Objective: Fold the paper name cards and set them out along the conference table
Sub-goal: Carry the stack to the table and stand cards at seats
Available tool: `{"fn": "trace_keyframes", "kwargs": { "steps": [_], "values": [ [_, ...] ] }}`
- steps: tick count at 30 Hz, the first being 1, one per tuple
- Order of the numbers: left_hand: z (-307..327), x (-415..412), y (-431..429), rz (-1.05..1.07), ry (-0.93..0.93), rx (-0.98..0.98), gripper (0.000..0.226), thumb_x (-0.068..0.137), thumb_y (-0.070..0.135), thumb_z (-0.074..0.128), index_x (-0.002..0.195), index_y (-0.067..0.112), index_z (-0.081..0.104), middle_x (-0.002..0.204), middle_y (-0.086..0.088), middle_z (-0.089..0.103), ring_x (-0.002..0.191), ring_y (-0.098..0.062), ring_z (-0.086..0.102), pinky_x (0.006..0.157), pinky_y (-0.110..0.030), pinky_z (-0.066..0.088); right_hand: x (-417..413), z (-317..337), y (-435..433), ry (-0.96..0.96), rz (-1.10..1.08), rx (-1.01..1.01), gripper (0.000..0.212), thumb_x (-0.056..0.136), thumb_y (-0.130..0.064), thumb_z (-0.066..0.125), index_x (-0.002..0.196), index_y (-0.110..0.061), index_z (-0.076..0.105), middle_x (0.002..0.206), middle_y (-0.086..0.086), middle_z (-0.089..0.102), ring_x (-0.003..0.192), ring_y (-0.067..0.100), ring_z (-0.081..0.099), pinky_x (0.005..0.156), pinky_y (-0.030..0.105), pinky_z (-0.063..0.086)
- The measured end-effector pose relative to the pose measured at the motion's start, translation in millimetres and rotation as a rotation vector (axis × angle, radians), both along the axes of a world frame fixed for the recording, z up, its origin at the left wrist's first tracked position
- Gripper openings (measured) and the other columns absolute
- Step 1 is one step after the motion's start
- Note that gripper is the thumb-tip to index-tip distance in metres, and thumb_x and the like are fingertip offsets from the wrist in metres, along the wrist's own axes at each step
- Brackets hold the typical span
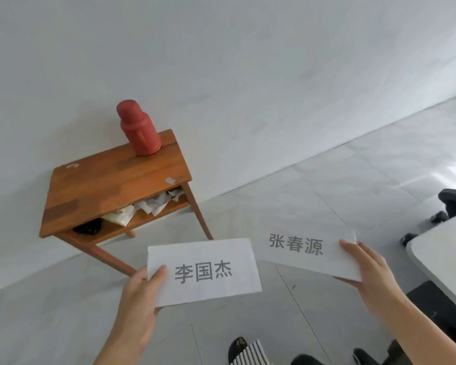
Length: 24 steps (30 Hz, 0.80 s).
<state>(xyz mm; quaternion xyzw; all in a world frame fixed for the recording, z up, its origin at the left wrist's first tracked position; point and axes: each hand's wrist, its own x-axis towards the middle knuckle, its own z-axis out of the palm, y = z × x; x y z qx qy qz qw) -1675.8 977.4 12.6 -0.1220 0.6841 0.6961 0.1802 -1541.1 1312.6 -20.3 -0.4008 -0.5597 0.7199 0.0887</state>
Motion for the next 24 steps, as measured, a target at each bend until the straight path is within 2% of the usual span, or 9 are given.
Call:
{"fn": "trace_keyframes", "kwargs": {
  "steps": [4, 7, 10, 12, 14, 16, 17, 21, 24],
  "values": [
    [10.5, -85.3, 67.3, -0.183, 0.002, -0.009, 0.015, 0.094, 0.014, 0.053, 0.098, 0.015, 0.067, 0.087, -0.005, 0.078, 0.075, -0.016, 0.073, 0.069, -0.035, 0.052, -35.5, 0.1, 41.7, 0.016, -0.179, -0.047, 0.028, 0.079, -0.038, 0.066, 0.098, -0.017, 0.066, 0.107, 0.016, 0.068, 0.106, 0.035, 0.062, 0.094, 0.056, 0.050],
    [3.1, -139.1, 122.0, -0.264, -0.017, 0.011, 0.017, 0.094, 0.014, 0.052, 0.101, 0.015, 0.068, 0.090, -0.006, 0.078, 0.078, -0.017, 0.074, 0.070, -0.037, 0.053, -61.5, -8.9, 79.9, 0.007, -0.271, -0.069, 0.031, 0.078, -0.039, 0.067, 0.099, -0.016, 0.065, 0.112, 0.018, 0.067, 0.107, 0.034, 0.062, 0.090, 0.054, 0.053],
    [-8.0, -189.5, 182.7, -0.307, -0.051, 0.019, 0.020, 0.093, 0.014, 0.053, 0.107, 0.011, 0.067, 0.097, -0.011, 0.077, 0.090, -0.026, 0.071, 0.071, -0.039, 0.055, -93.7, -15.0, 125.9, 0.009, -0.306, -0.060, 0.061, 0.051, -0.056, 0.078, 0.097, -0.016, 0.068, 0.103, 0.014, 0.071, 0.101, 0.031, 0.064, 0.087, 0.052, 0.054],
    [-12.5, -218.8, 222.4, -0.313, -0.064, 0.016, 0.021, 0.093, 0.015, 0.053, 0.109, 0.009, 0.066, 0.099, -0.013, 0.076, 0.092, -0.028, 0.070, 0.060, -0.035, 0.058, -116.8, -17.2, 161.1, 0.015, -0.334, -0.053, 0.070, 0.043, -0.058, 0.081, 0.097, -0.016, 0.068, 0.102, 0.012, 0.070, 0.099, 0.029, 0.064, 0.085, 0.050, 0.054],
    [-7.6, -249.2, 263.1, -0.330, -0.065, 0.037, 0.021, 0.093, 0.014, 0.054, 0.108, 0.007, 0.066, 0.098, -0.014, 0.076, 0.090, -0.029, 0.071, 0.054, -0.035, 0.059, -140.3, -15.5, 197.1, 0.041, -0.384, -0.075, 0.051, 0.061, -0.050, 0.078, 0.096, -0.014, 0.068, 0.108, 0.016, 0.068, 0.098, 0.028, 0.064, 0.085, 0.050, 0.054],
    [2.4, -279.3, 303.2, -0.350, -0.044, 0.053, 0.020, 0.093, 0.012, 0.053, 0.107, 0.007, 0.067, 0.097, -0.012, 0.076, 0.091, -0.027, 0.071, 0.064, -0.037, 0.057, -164.4, -11.5, 233.0, 0.064, -0.430, -0.084, 0.020, 0.086, -0.030, 0.063, 0.095, -0.013, 0.066, 0.113, 0.019, 0.066, 0.104, 0.032, 0.061, 0.090, 0.054, 0.051],
    [5.2, -294.3, 322.3, -0.357, -0.030, 0.054, 0.020, 0.092, 0.012, 0.054, 0.106, 0.007, 0.067, 0.097, -0.012, 0.076, 0.090, -0.026, 0.071, 0.067, -0.036, 0.056, -175.6, -10.0, 251.7, 0.055, -0.448, -0.084, 0.015, 0.090, -0.025, 0.059, 0.095, -0.013, 0.065, 0.112, 0.019, 0.065, 0.105, 0.033, 0.061, 0.092, 0.055, 0.050],
    [10.0, -345.1, 390.1, -0.379, -0.008, 0.063, 0.016, 0.092, 0.013, 0.054, 0.098, 0.009, 0.068, 0.090, -0.012, 0.076, 0.066, -0.019, 0.071, 0.042, -0.025, 0.051, -214.3, -4.8, 317.5, 0.030, -0.481, -0.058, 0.016, 0.092, -0.025, 0.057, 0.095, -0.011, 0.064, 0.099, 0.012, 0.068, 0.096, 0.028, 0.063, 0.094, 0.056, 0.050],
    [3.4, -381.2, 447.6, -0.432, -0.035, 0.073, 0.018, 0.093, 0.013, 0.053, 0.101, 0.006, 0.068, 0.093, -0.012, 0.077, 0.076, -0.024, 0.073, 0.048, -0.028, 0.057, -236.3, -4.7, 364.9, 0.028, -0.528, -0.042, 0.017, 0.087, -0.028, 0.062, 0.090, -0.012, 0.065, 0.092, 0.010, 0.070, 0.089, 0.026, 0.064, 0.092, 0.054, 0.051]
  ]
}}
